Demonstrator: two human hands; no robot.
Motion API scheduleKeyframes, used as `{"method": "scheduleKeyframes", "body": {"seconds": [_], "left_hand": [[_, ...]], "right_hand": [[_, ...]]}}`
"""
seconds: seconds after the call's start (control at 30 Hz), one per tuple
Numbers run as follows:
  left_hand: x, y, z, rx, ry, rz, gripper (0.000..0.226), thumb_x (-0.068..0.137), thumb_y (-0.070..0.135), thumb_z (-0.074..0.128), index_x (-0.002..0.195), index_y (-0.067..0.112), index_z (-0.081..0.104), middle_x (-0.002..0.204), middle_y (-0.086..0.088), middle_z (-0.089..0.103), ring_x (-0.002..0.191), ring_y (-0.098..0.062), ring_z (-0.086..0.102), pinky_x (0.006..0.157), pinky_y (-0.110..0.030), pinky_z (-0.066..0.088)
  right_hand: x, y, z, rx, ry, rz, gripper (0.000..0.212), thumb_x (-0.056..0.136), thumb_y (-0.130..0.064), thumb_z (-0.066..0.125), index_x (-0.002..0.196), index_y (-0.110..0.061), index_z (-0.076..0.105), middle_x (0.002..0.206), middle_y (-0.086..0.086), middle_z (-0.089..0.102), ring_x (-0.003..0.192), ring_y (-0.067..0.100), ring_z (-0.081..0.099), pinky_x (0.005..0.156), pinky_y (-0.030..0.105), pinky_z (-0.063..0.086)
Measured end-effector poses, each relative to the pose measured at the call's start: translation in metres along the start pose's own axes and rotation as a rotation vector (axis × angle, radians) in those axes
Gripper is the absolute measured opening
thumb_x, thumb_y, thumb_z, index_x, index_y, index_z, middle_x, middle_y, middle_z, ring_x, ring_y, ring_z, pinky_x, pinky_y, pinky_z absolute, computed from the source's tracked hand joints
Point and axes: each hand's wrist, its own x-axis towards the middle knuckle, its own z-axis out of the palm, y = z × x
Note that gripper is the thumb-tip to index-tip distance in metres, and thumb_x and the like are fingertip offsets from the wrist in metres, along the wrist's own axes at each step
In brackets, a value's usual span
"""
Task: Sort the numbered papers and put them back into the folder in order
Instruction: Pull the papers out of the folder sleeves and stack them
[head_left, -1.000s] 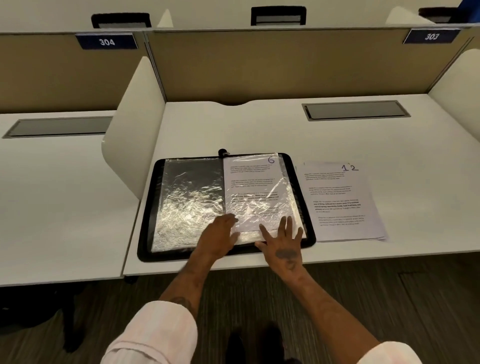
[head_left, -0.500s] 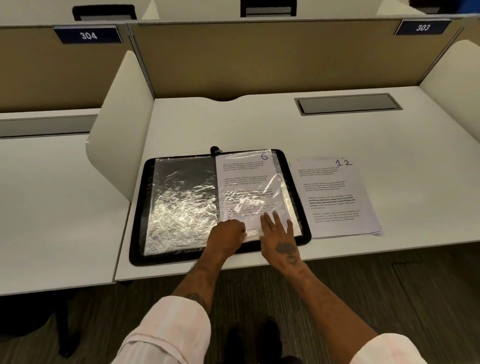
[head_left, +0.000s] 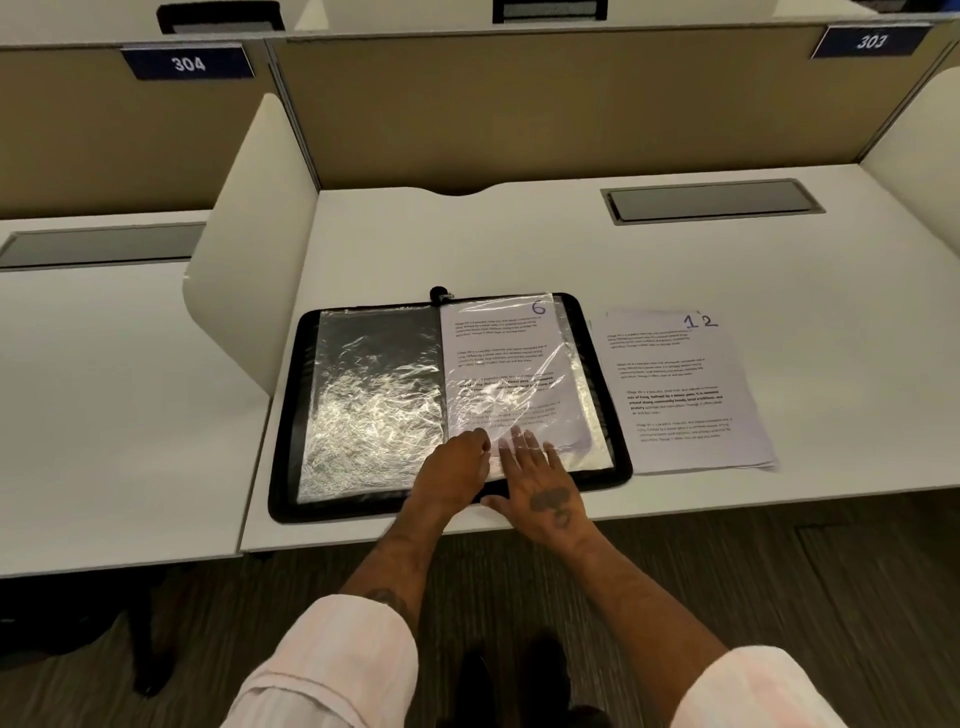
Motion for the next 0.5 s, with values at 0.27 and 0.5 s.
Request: {"method": "scheduleKeyframes", "body": {"seconds": [0.27, 0.5], "left_hand": [[-0.015, 0.000, 0.009, 0.309, 0.013, 0.101, 0.052, 0.094, 0.017, 0.050, 0.144, 0.018, 0.038, 0.134, -0.006, 0.052, 0.110, -0.027, 0.057, 0.075, -0.041, 0.052], [-0.016, 0.009, 0.020, 0.217, 0.082, 0.053, 0.018, 0.097, 0.020, 0.049, 0.109, 0.010, 0.059, 0.104, -0.006, 0.062, 0.092, -0.028, 0.064, 0.067, -0.037, 0.050]], "right_hand": [[-0.033, -0.007, 0.016, -0.073, 0.010, 0.052, 0.084, 0.090, -0.065, 0.010, 0.144, -0.010, 0.042, 0.148, 0.014, 0.043, 0.138, 0.028, 0.040, 0.114, 0.053, 0.011], [-0.079, -0.014, 0.018, 0.421, 0.358, 0.178, 0.031, 0.093, -0.048, 0.050, 0.094, -0.021, 0.066, 0.089, -0.006, 0.066, 0.080, 0.006, 0.060, 0.074, 0.018, 0.048]]}}
